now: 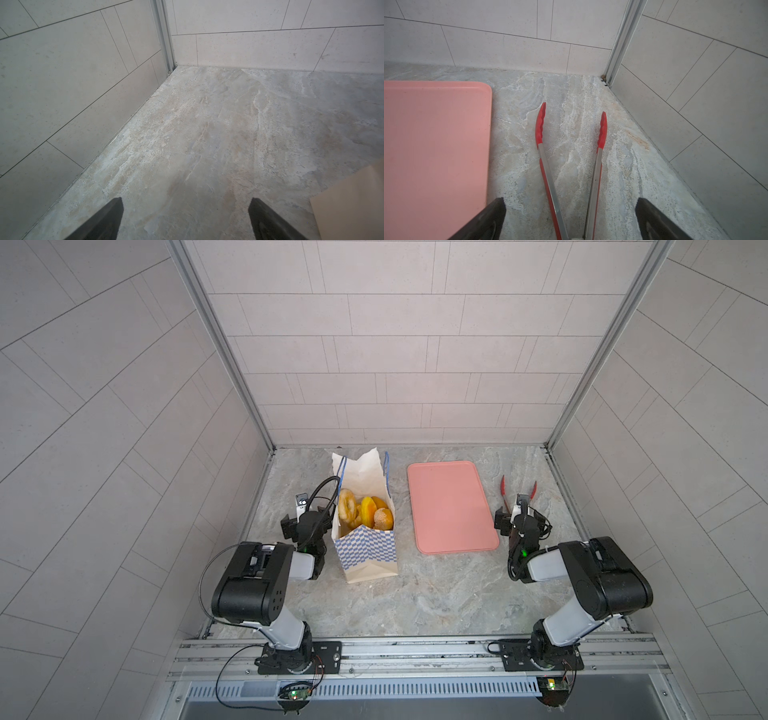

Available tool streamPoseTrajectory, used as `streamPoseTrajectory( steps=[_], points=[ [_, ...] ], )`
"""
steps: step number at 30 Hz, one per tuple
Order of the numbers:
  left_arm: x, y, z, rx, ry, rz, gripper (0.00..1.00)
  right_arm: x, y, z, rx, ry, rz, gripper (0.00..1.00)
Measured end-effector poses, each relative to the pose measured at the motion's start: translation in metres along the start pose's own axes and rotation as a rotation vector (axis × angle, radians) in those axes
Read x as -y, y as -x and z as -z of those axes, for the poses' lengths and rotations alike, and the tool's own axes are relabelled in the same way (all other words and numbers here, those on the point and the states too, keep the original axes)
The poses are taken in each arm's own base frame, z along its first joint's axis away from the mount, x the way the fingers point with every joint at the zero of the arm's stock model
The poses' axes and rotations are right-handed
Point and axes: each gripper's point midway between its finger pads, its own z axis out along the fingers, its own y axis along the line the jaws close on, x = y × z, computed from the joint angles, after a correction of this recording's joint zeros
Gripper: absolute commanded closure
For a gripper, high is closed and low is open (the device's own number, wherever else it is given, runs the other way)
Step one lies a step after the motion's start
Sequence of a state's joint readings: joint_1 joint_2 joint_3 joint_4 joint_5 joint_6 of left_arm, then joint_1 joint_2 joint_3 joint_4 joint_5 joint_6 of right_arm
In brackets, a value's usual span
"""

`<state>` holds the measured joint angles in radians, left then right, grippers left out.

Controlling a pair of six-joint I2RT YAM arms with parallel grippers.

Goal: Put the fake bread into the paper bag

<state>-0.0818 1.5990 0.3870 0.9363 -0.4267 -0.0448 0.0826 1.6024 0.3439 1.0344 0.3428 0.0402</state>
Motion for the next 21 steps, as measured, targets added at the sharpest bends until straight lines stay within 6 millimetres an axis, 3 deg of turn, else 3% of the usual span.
streamPoseTrajectory(
  steps=[21],
  points=[
    [-0.0002,-0.0014,0.0,-0.006,0.001,0.0,0.0,-0.0003,-0.0041,0.0004,-0.015,-0.001,0.012,0.01]
  ],
)
